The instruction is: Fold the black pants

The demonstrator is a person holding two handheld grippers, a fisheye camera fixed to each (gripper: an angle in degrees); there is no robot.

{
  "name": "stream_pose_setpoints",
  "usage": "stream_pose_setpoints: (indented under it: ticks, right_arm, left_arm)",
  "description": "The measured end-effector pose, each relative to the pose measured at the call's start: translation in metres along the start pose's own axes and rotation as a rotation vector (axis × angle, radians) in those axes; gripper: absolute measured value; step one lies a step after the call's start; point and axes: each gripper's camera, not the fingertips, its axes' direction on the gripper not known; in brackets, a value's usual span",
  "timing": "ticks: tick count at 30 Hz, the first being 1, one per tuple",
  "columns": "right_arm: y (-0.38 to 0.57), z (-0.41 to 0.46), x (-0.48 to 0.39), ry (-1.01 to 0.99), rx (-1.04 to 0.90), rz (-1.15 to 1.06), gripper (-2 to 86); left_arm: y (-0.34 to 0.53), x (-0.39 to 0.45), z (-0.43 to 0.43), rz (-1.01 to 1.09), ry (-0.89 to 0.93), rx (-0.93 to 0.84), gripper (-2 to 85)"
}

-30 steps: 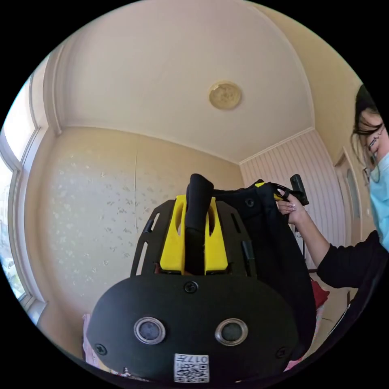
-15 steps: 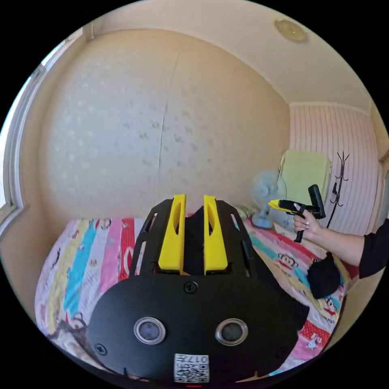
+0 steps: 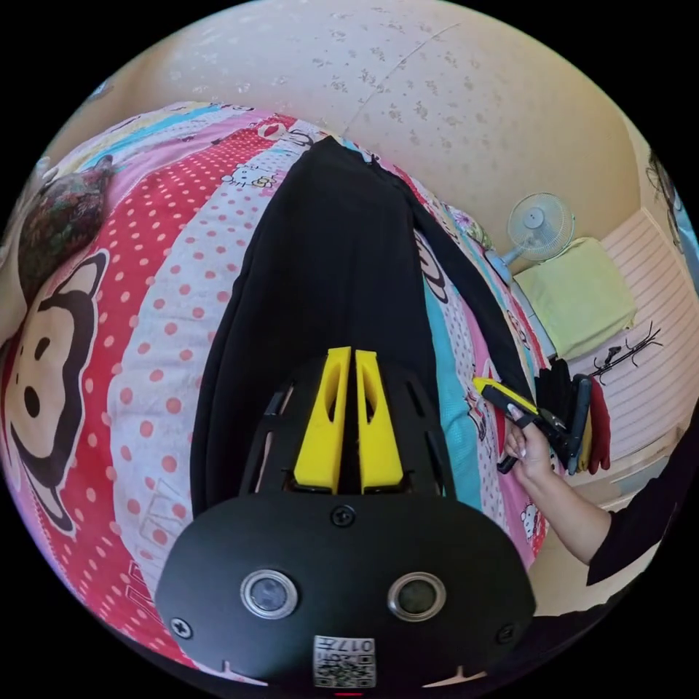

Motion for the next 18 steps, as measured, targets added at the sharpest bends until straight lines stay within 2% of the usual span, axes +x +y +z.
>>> stream_pose_setpoints:
  ticks: [4,7,9,10,11,13,15,16,18]
  right_arm:
    - [-0.009,-0.028,0.025,0.051,0.0,-0.026,6.8]
    - [-0.02,-0.051,0.07,-0.056,-0.023,0.066,7.4]
    - [-0.026,-0.07,0.106,-0.359,-0.048,0.157,7.6]
    - [-0.028,-0.078,0.118,-0.66,-0.094,0.109,6.9]
    - [-0.024,-0.085,0.119,-0.861,-0.13,0.09,7.2]
    - [-0.008,-0.104,0.104,-0.917,-0.13,0.073,7.7]
    - [0.01,-0.121,0.078,-0.848,-0.175,0.045,8.4]
    - [0.022,-0.128,0.064,-0.806,-0.214,0.065,8.8]
    - [0.038,-0.135,0.052,-0.803,-0.21,0.132,8.9]
  left_arm:
    - [-0.001,0.003,0.006,0.007,0.021,0.008,2.0]
    - [0.0,0.017,0.007,0.049,-0.003,0.017,6.3]
    - [0.003,0.028,0.003,0.049,0.011,-0.036,7.4]
    - [0.005,0.029,-0.002,0.038,0.007,-0.058,7.1]
    - [0.012,0.029,-0.015,0.032,-0.021,-0.076,6.7]
    - [0.031,0.022,-0.047,0.047,-0.09,-0.021,6.9]
    - [0.061,-0.009,-0.097,-0.066,-0.136,0.055,8.4]
    - [0.07,-0.02,-0.107,-0.107,-0.115,0.072,8.9]
    - [0.111,-0.064,-0.134,-0.264,0.052,0.106,10.2]
